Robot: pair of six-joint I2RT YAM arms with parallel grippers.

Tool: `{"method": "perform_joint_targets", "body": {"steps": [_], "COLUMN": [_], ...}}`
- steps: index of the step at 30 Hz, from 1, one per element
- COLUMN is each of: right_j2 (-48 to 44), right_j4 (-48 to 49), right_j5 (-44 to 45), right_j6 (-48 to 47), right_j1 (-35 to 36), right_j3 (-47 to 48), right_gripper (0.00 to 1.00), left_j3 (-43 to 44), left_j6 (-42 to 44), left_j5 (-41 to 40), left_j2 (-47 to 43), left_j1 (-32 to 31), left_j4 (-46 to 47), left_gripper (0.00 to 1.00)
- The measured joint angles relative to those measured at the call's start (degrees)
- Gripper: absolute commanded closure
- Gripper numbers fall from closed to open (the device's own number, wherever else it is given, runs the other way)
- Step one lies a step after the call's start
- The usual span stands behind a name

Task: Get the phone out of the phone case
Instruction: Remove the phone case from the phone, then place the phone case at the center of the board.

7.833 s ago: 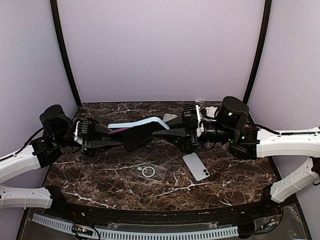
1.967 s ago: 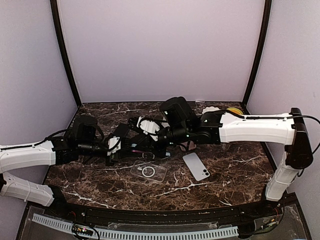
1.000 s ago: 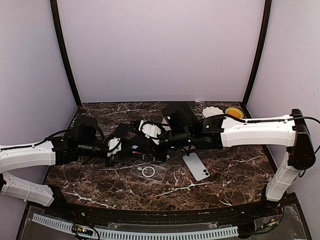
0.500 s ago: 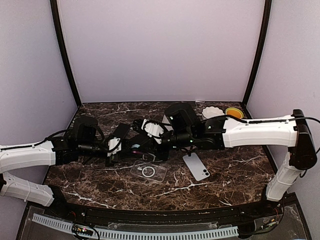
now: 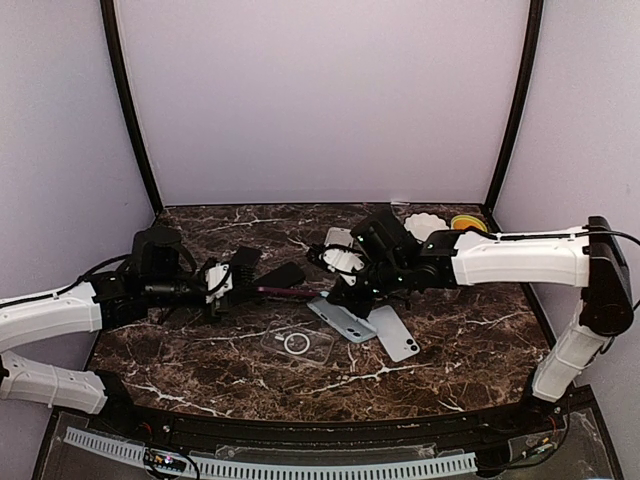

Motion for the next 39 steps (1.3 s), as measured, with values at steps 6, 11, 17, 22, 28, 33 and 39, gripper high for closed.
{"method": "perform_joint_targets", "body": {"steps": [6,11,17,22,28,33,39], "right_j2": [-0.02,-0.68,-1.55,-1.97,-0.09,6.62,16.09], "right_j4": [-2.14,-3.87,-6.82,-5.81,-2.78,2.45,6.97], "right_j5": [1.95,2.12,1.81,-1.57,-6.86,-12.15,-19.23], "right_j6": [2.56,4.44,6.67,9.60,13.84,18.01,23.28], "right_j1": [-2.56,-3.61,-5.62,-7.65,-11.13,-14.23,-16.74], "right_j3": [-1.38,-1.42,-1.42,-1.07,1.53,6.21,10.67], "right_gripper": [1.00,1.00,1.00,1.00,1.00,1.00,1.00], "left_j3": [0.02,0.02,0.02,0.02,0.02,0.02,0.00], "left_j6": [-0.02,0.00,0.09,0.83,1.92,2.36,2.51], "left_j5": [-1.95,-2.82,-3.76,-6.32,-9.38,-10.36,-10.97], "left_j2": [-1.86,-1.92,-1.92,-2.10,-3.48,-4.33,-4.63], "left_j1": [1.01,1.20,1.20,1.20,1.20,1.22,1.22], "left_j4": [4.07,5.35,5.68,5.75,6.58,7.30,7.41], "left_gripper": [1.00,1.00,1.00,1.00,1.00,1.00,1.00]}}
